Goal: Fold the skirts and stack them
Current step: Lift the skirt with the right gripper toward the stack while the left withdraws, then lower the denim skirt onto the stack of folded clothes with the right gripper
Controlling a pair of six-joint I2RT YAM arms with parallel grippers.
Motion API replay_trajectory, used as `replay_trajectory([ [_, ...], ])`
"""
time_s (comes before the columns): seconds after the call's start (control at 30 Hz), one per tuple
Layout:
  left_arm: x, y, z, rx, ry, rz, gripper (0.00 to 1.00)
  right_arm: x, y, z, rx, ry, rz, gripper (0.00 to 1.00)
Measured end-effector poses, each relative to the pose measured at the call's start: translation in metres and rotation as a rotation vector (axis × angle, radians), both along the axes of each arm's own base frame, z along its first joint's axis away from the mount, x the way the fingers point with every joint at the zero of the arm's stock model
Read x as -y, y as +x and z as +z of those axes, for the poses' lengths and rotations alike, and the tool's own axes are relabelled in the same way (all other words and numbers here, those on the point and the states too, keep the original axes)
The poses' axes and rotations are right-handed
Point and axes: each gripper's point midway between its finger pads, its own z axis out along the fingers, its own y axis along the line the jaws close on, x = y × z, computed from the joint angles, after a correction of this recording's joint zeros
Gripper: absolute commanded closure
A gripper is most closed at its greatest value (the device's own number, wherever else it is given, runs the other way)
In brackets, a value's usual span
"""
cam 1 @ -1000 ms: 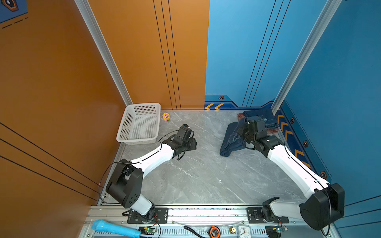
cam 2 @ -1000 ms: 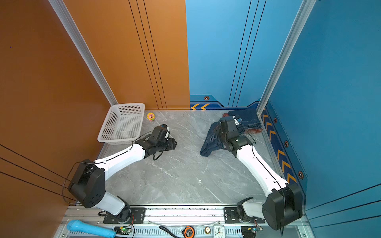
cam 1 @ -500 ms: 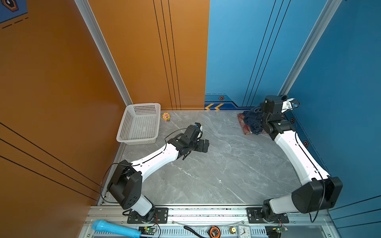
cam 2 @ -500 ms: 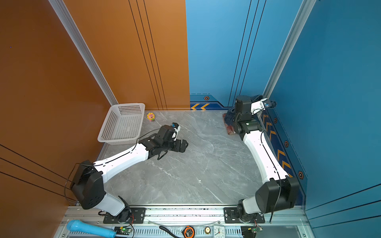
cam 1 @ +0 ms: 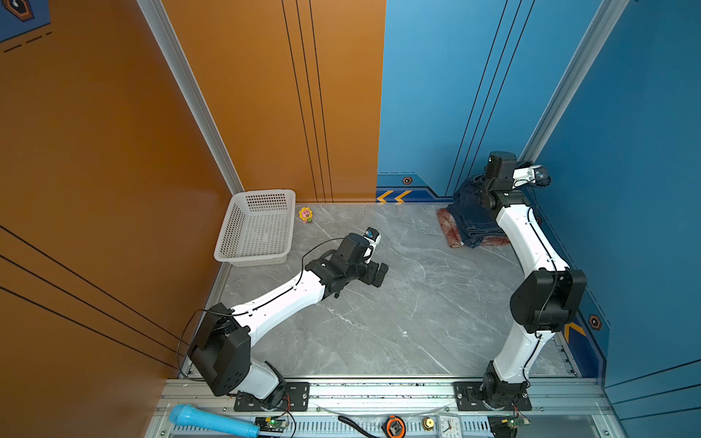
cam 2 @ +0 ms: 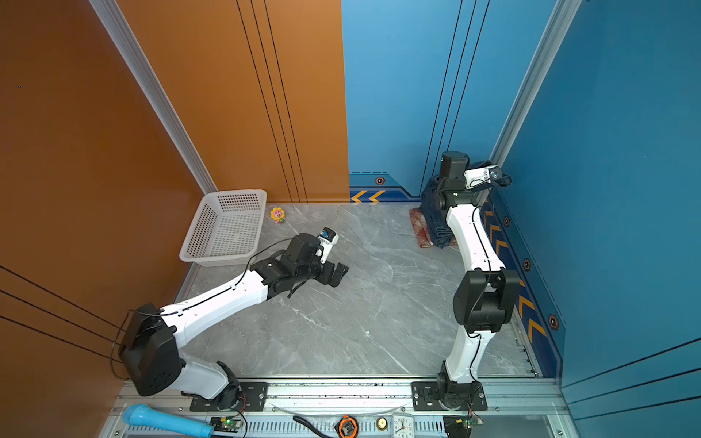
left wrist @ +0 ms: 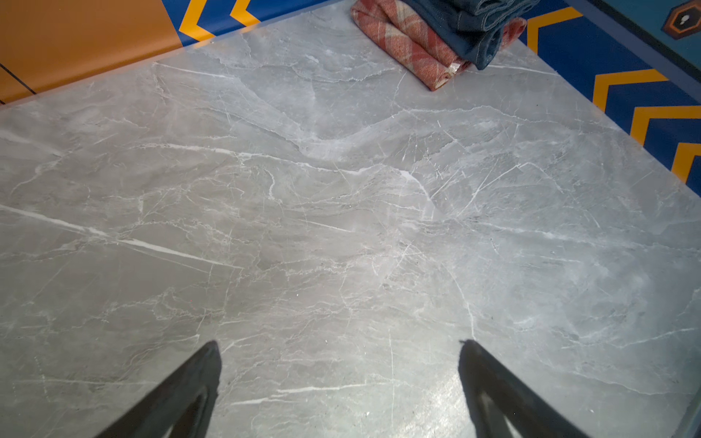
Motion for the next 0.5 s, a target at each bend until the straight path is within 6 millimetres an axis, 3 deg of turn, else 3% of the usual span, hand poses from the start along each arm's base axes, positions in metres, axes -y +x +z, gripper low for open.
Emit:
replay_trajectory([
  [0.2, 0.002, 0.002, -0.002, 0.004, 0.002, -0.006, 0.02, 0.008, 0.028, -0.002, 0.035, 0.059, -0.004, 1.00],
  [0.5, 0.004, 0.011, -0.020, -0.035, 0.011, -0.010, 0.02, 0.021, 0.075, -0.051, 0.004, 0.144, -0.015, 1.00],
])
